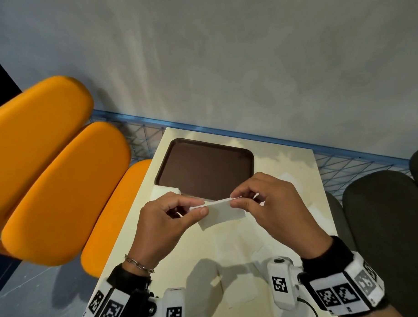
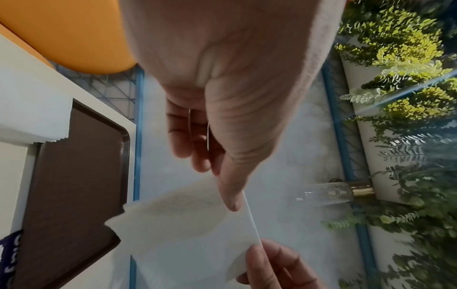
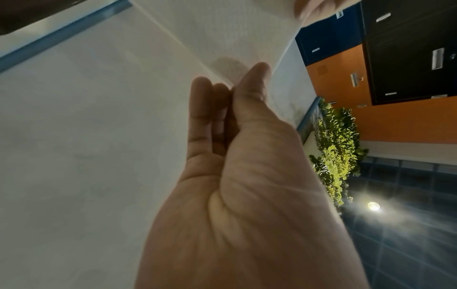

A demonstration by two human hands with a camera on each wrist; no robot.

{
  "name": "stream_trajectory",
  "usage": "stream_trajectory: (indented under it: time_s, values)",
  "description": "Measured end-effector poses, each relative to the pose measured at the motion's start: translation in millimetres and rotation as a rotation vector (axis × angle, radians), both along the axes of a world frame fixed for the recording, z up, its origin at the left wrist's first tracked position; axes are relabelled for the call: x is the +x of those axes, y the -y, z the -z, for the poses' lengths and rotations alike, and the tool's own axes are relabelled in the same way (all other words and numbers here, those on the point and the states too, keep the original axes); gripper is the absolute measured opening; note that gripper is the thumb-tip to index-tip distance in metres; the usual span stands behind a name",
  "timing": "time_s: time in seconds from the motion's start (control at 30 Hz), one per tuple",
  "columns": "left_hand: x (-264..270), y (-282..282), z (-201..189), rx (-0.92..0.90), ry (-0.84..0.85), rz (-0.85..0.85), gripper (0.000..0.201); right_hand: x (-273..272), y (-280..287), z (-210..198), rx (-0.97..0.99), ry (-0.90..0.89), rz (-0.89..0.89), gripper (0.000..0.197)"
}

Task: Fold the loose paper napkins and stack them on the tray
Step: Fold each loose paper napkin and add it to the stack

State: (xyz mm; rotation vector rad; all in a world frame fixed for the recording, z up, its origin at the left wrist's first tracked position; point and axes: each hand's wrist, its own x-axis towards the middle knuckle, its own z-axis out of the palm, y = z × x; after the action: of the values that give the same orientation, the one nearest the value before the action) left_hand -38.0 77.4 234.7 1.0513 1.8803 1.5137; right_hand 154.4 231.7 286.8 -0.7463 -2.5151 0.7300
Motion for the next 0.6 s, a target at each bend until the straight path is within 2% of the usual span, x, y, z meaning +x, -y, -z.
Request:
stream_trajectory:
  time_s: [0.13,0.23,0.33,0.5,0.6]
  values:
    - [-4,0,3,-0.062,-0.171,0.029,0.030,-1,-3,-7,0.008,0.152,-0.050,0.007]
    - [2,-7,-2,-0.120,-0.207,0.136,0.030,-6,-5,-13,-0.131,0.173,-0.150,0.008]
    - [15,-17,-5,-0.109,-0.091,0.217,0.015,-12,-9,-12,-0.293,0.129,-0.174,0.008]
    - [21,-21,1,-0.102,0.151,0.053,0.024,-2,-19,-5,-0.635,0.022,-0.072,0.034]
    - [24,-20,2,-0.105,0.318,-0.004,0.027,8,-16,2,-0.733,-0.037,-0.037,0.034]
